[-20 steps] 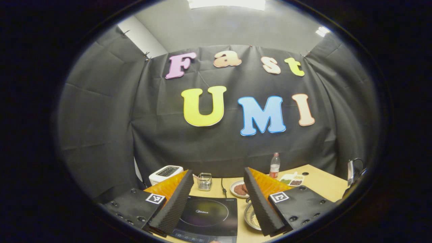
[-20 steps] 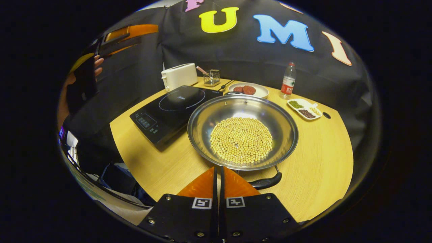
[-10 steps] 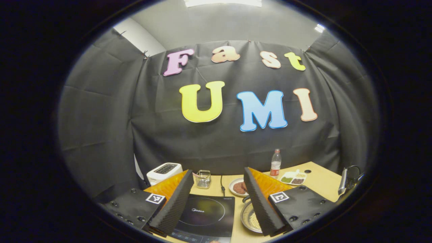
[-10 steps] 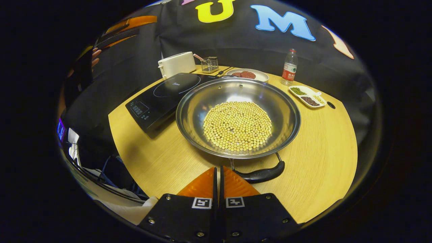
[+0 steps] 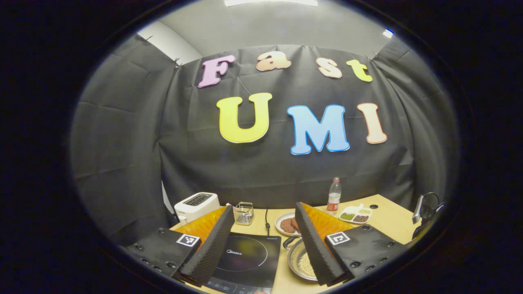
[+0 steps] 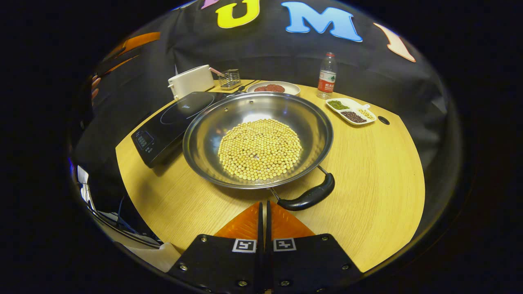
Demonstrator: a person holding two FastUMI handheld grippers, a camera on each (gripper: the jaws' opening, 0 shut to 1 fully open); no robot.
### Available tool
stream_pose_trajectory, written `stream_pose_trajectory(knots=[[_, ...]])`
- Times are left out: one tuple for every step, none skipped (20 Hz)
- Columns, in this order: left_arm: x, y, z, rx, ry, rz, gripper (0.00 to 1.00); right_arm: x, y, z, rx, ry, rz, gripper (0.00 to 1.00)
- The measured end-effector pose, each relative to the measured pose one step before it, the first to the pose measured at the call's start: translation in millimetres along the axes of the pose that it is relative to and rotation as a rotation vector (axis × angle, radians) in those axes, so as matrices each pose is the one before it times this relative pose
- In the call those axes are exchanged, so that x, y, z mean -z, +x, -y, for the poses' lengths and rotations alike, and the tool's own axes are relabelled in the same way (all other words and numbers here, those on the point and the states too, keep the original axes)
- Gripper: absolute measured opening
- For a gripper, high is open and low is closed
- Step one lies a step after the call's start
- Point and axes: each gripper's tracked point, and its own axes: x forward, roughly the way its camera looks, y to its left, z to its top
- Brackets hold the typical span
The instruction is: First push the handle of the pot to place it horizontally, then grasp the pot with both hands and set it on the induction cooktop.
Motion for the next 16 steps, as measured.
stream_pose_trajectory(knots=[[1.13, 0.99, 1.33, -0.00139, 0.00314, -0.00248, 0.97, -1.92, 1.27, 6.43, 0.01426, 0.01181, -0.00067, 0.01], [1.28, 0.64, 0.67, -0.00044, 0.00349, -0.00154, 0.97, 0.81, 3.04, 7.67, 0.01911, 0.01259, -0.00443, 0.01], [0.35, 0.42, 1.32, -0.00126, 0.00427, -0.00236, 0.97, -1.56, 0.24, 7.29, 0.01217, 0.02031, -0.00367, 0.01], [0.90, -0.08, 0.61, -0.00227, 0.00380, -0.00239, 0.97, -0.31, 1.79, 3.11, 0.00125, 0.02979, -0.00557, 0.01], [0.07, 0.31, 0.52, -0.00164, 0.00236, -0.00295, 0.97, -0.56, 1.62, 2.50, -0.00626, 0.03488, -0.00606, 0.01], [2.18, -0.05, 0.25, -0.00374, 0.00122, -0.00312, 0.97, -1.53, 1.03, 1.31, -0.00796, 0.03288, -0.00472, 0.01], [0.84, 0.25, 0.85, -0.00269, -0.00010, -0.00362, 0.97, -2.48, 0.85, 1.33, -0.00693, 0.02915, -0.00207, 0.01], [1.69, -0.98, 0.48, -0.00311, -0.00014, -0.00422, 1.00, -2.38, 0.63, 1.64, -0.00226, 0.02302, 0.00163, 0.01], [0.52, -0.08, 0.08, -0.00140, 0.00069, -0.00329, 0.97, -3.20, 0.69, 2.32, 0.00293, 0.01723, 0.00445, 0.01], [1.39, 0.69, 1.05, -0.00266, 0.00293, -0.00276, 0.97, -3.14, 1.46, 3.07, 0.00735, 0.01483, 0.00560, 0.01], [0.81, -0.47, -1.15, -0.00228, 0.00351, -0.00289, 0.97, -4.26, 1.16, 3.48, 0.00693, 0.01675, 0.00579, 0.02], [1.94, 0.58, 0.82, -0.00272, 0.00290, -0.00430, 0.97, -3.05, 1.70, 1.61, 0.00188, 0.02027, 0.00031, 0.02], [1.01, -0.29, 0.18, -0.00196, 0.00092, -0.00408, 0.97, -4.15, 1.36, 0.36, -0.00487, 0.01937, 0.00347, 0.02], [1.63, -0.44, 0.11, -0.00214, -0.00022, -0.00273, 0.97, -3.79, 1.74, 1.42, 0.00453, 0.01238, 0.00432, 0.02], [1.15, -0.19, -0.16, -0.00231, -0.00014, -0.00382, 1.00, -4.06, 2.37, 2.51, 0.00539, 0.00641, 0.00344, 0.05], [2.72, 0.07, -0.34, -0.00225, 0.00040, -0.00378, 0.97, -3.33, 2.41, 1.53, 0.00654, 0.00575, 0.00618, 0.05]])
